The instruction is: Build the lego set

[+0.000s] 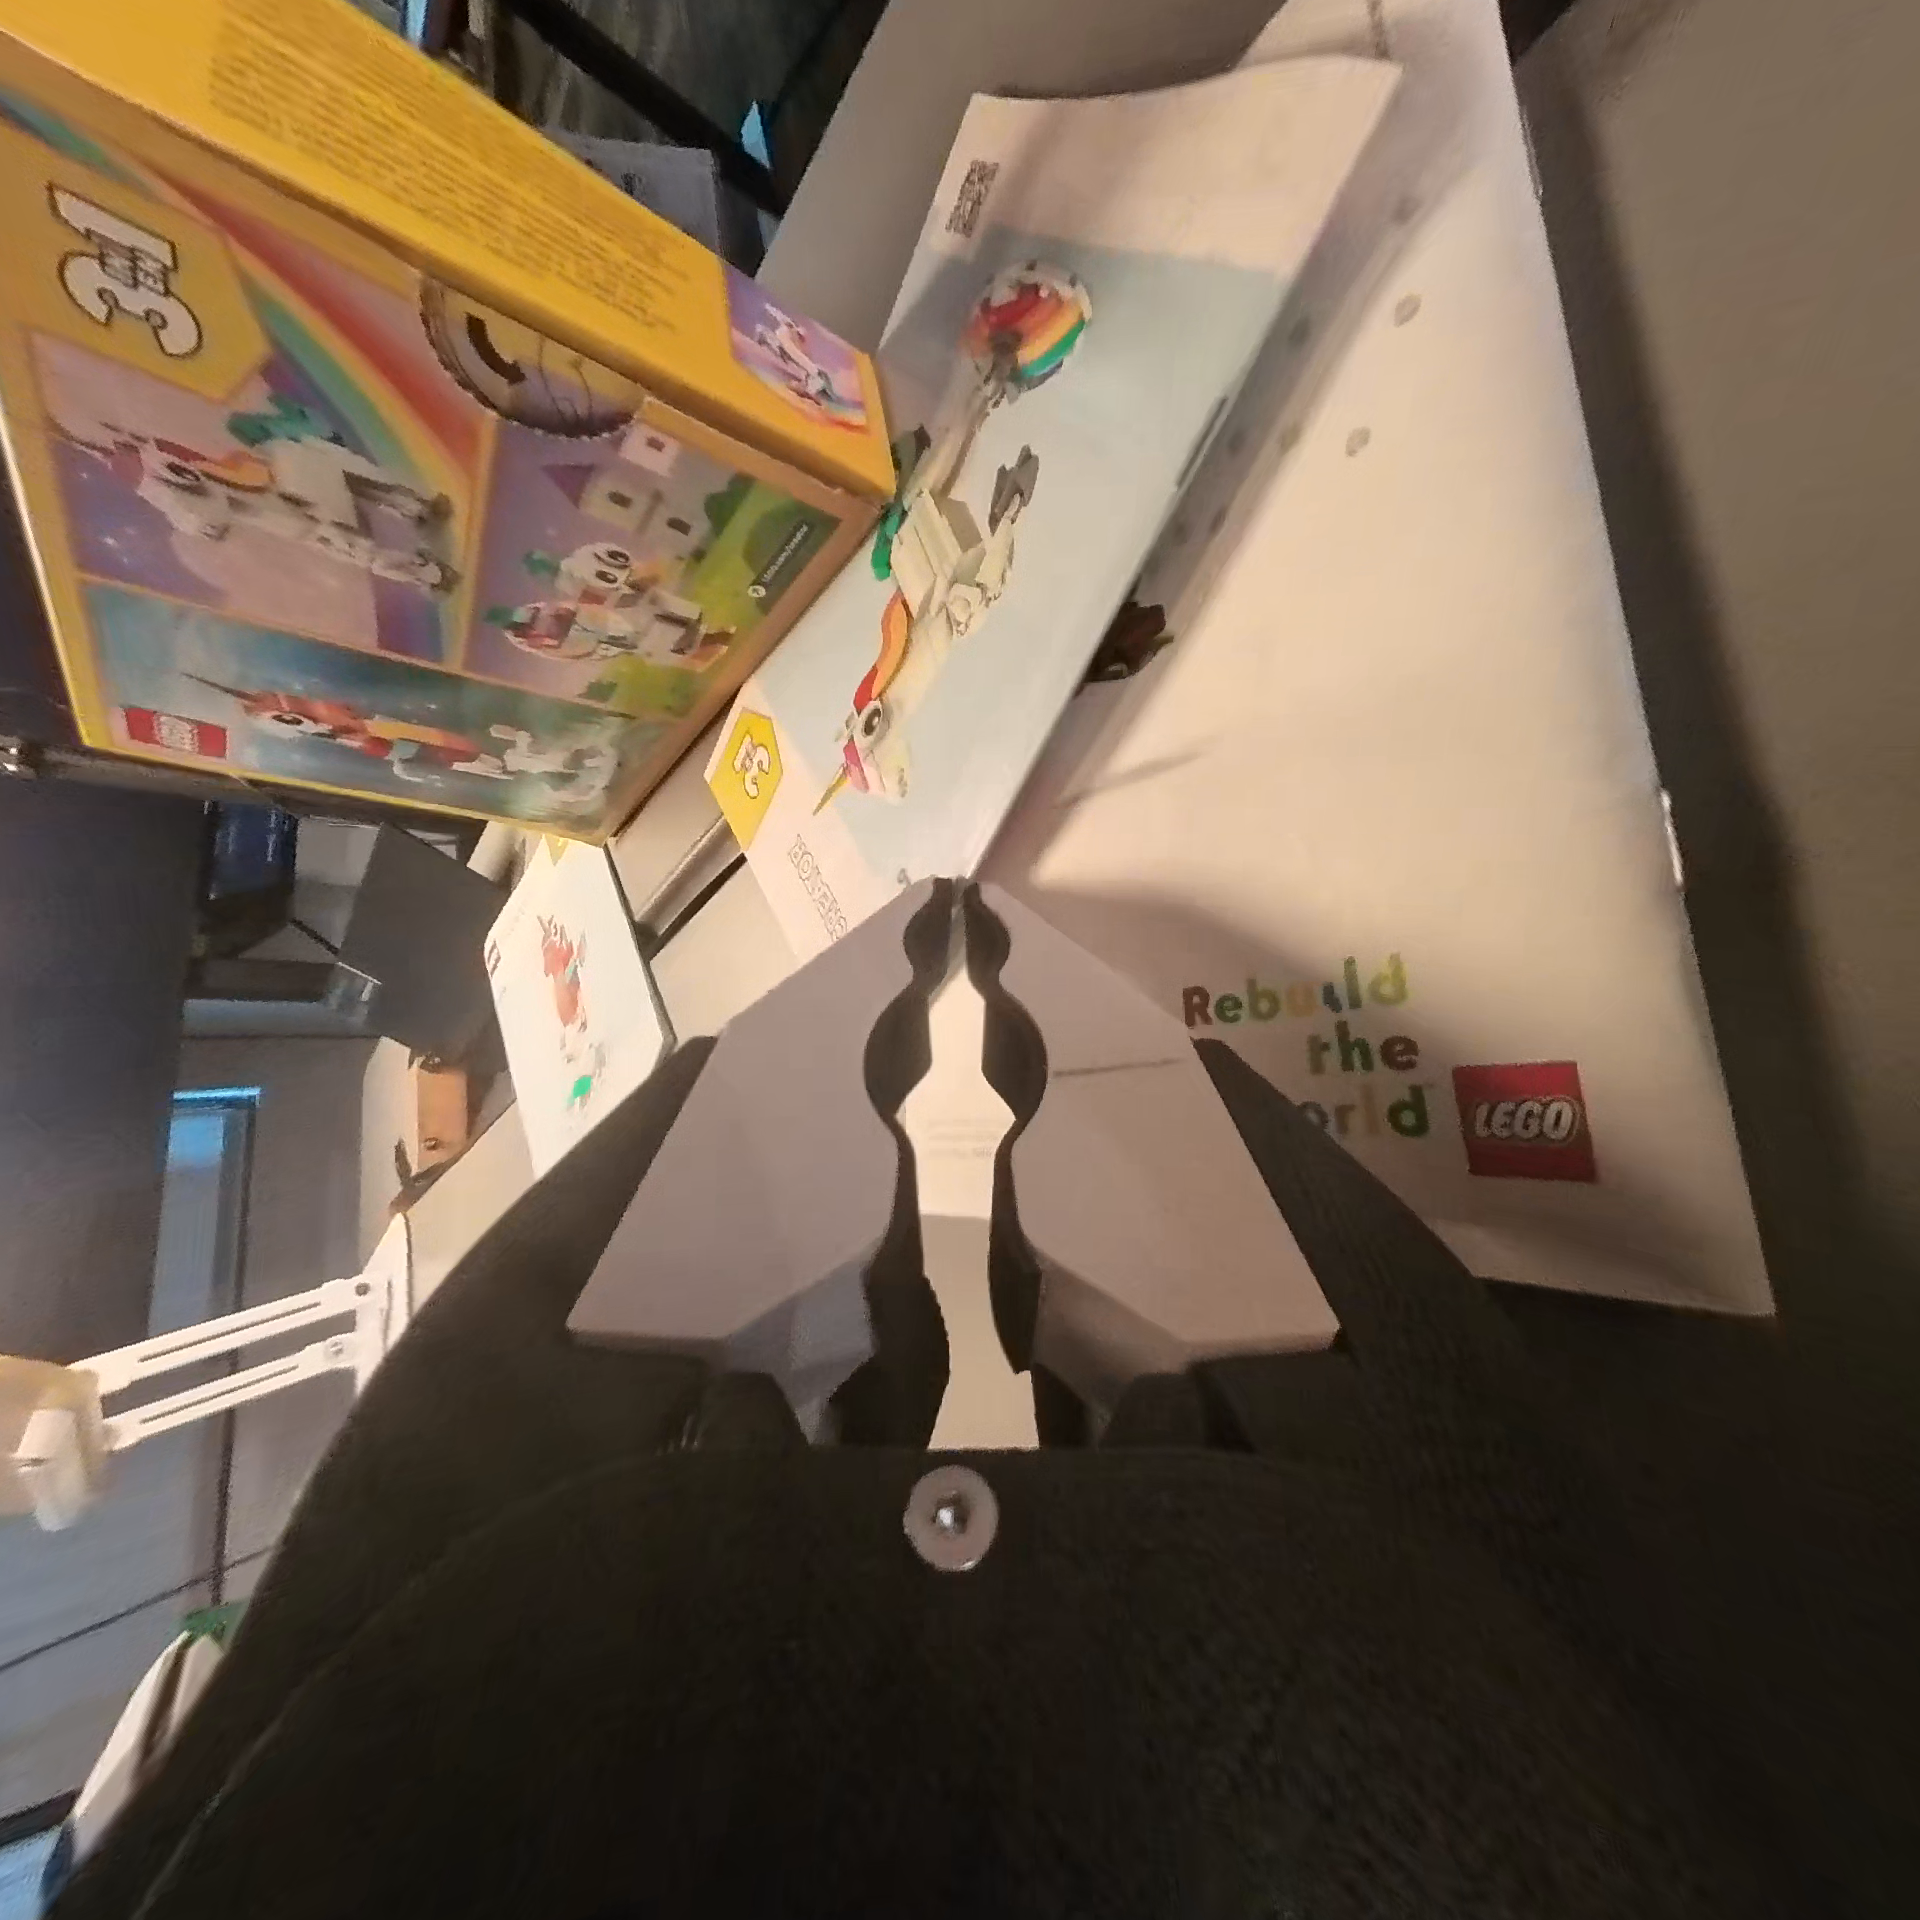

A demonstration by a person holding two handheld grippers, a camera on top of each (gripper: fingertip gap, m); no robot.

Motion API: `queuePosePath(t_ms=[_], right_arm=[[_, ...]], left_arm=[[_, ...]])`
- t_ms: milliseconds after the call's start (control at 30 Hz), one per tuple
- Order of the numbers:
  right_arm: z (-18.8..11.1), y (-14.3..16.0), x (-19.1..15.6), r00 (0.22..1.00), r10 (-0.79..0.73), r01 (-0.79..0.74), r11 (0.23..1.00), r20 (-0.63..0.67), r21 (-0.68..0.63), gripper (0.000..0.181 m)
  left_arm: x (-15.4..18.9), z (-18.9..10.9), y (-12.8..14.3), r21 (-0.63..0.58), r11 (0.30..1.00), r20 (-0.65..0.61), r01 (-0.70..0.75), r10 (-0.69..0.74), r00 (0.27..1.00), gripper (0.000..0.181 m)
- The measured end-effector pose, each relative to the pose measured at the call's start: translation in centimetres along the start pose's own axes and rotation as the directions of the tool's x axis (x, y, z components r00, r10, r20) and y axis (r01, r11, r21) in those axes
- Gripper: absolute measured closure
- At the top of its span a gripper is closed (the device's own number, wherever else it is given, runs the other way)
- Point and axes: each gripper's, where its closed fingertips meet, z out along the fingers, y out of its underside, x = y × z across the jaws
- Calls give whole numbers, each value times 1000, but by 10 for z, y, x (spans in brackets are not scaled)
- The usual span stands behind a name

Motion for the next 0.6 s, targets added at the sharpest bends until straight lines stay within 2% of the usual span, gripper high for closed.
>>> queuePosePath(t_ms=[133, 300, 433, 600], right_arm=[[-9, 10, -4, 998, -29, 31, 999, 47, -36, 181], [-37, 34, -4, 987, -110, 123, 986, 117, -112, 181], [-71, 72, -4, 968, -163, 202, 957, 191, -209, 181], [-117, 135, 3, 947, -203, 272, 917, 247, -291, 181]], left_arm=[[-1, 0, 0, 2, 1000, 1, 4, -4, 1000, 181], [-1, 0, -1, 6, 1000, -2, 4, -4, 1000, 181], [-1, 0, -1, 11, 1000, -2, 4, -4, 1000, 181], [-4, 0, 5, 8, 999, 0, 38, -38, 999, 181]])
